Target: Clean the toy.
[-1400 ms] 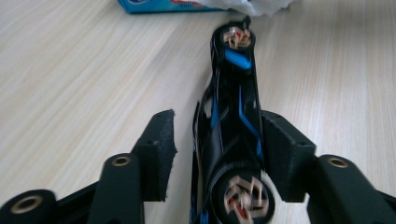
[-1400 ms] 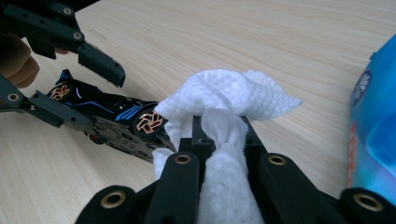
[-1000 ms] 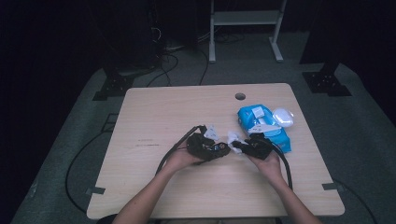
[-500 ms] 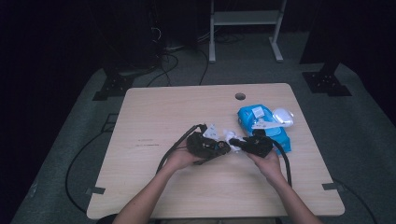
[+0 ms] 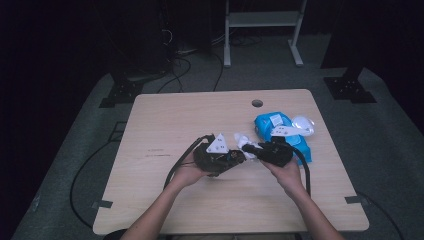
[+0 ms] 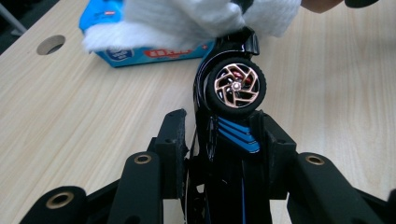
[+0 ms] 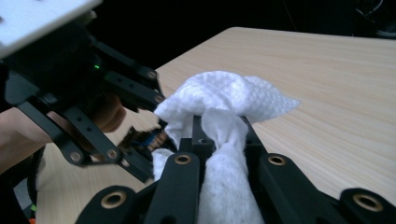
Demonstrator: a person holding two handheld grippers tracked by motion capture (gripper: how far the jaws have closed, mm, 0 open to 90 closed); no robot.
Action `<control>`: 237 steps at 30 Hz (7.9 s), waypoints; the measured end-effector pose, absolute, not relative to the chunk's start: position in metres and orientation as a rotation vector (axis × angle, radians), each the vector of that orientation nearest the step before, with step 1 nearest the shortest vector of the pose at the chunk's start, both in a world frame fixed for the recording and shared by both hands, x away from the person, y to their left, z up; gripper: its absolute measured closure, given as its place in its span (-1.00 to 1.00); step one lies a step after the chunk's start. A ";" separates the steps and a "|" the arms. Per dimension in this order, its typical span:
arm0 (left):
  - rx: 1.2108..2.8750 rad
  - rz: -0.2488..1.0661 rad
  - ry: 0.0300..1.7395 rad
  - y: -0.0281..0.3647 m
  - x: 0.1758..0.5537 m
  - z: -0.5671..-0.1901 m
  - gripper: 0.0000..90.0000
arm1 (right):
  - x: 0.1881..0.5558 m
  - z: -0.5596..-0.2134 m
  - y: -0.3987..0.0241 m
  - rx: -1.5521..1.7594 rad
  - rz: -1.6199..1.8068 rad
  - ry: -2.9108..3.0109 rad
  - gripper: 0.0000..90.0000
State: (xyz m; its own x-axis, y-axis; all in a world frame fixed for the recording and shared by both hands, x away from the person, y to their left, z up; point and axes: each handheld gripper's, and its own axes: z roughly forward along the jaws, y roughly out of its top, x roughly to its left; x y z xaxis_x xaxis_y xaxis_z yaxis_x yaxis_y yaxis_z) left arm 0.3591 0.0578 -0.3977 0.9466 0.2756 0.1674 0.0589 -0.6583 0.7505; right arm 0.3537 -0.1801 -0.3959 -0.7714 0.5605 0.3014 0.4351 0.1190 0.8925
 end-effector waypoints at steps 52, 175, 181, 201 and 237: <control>2.146 0.312 0.283 0.078 0.358 -0.391 0.40 | 0.356 -0.413 -0.193 1.137 1.771 2.223 0.82; 2.319 0.255 0.424 0.117 0.363 -0.438 0.39 | 0.365 -0.430 -0.120 0.908 1.360 2.405 0.82; 2.327 0.256 0.435 0.114 0.365 -0.436 0.38 | 0.365 -0.429 -0.128 0.919 1.368 2.407 0.82; 2.374 0.247 0.440 0.083 0.378 -0.432 0.23 | 0.366 -0.430 -0.143 0.944 1.348 2.383 0.80; 2.294 0.267 0.368 0.070 0.371 -0.413 0.29 | 0.359 -0.418 -0.167 1.003 1.586 2.300 0.81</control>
State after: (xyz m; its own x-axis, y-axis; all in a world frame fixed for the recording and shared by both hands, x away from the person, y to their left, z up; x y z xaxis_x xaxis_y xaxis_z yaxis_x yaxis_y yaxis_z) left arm 0.3713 0.0697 -0.4127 0.9360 0.3436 0.0763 0.1795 -0.6524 0.7364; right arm 0.3592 -0.1668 -0.4183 -0.7583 0.6118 0.2252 0.4279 0.2065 0.8799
